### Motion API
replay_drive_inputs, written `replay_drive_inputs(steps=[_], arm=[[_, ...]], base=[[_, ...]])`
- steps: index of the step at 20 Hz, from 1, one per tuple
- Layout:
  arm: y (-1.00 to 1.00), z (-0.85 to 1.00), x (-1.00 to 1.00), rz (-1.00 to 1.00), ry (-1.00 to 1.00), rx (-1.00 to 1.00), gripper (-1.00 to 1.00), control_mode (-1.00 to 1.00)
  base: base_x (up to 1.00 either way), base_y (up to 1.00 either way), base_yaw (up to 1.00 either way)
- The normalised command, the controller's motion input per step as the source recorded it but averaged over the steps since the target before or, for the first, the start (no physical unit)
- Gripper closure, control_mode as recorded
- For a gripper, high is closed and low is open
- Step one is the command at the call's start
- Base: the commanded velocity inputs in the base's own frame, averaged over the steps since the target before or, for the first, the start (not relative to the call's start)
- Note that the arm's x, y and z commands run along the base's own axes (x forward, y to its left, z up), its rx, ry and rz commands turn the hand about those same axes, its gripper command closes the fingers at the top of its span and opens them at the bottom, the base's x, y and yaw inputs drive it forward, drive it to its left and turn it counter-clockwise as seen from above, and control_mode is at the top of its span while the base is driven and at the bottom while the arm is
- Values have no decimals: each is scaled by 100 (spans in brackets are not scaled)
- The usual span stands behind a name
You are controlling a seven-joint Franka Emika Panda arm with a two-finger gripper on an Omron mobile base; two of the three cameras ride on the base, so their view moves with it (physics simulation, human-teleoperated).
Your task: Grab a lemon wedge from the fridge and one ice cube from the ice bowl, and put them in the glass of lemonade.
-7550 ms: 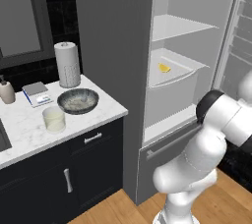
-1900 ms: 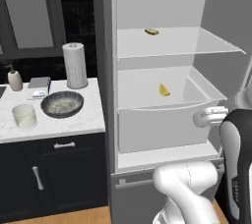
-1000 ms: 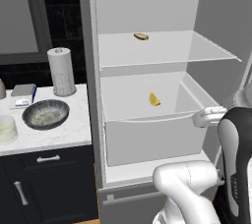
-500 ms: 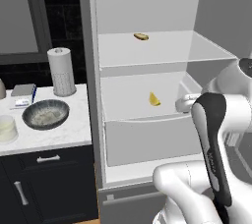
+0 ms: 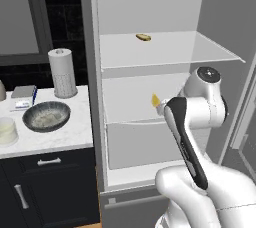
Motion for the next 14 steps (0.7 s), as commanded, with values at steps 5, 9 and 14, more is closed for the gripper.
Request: replay_drive_inputs(steps=[5,9,14], arm=[[-8,-33,70,0,14,0,-100,-100],[-9,0,85,4,0,0,-100,-100],[0,-4,63,5,5,0,-100,-100]], base=[[0,0,0],[0,0,0],[0,0,0]])
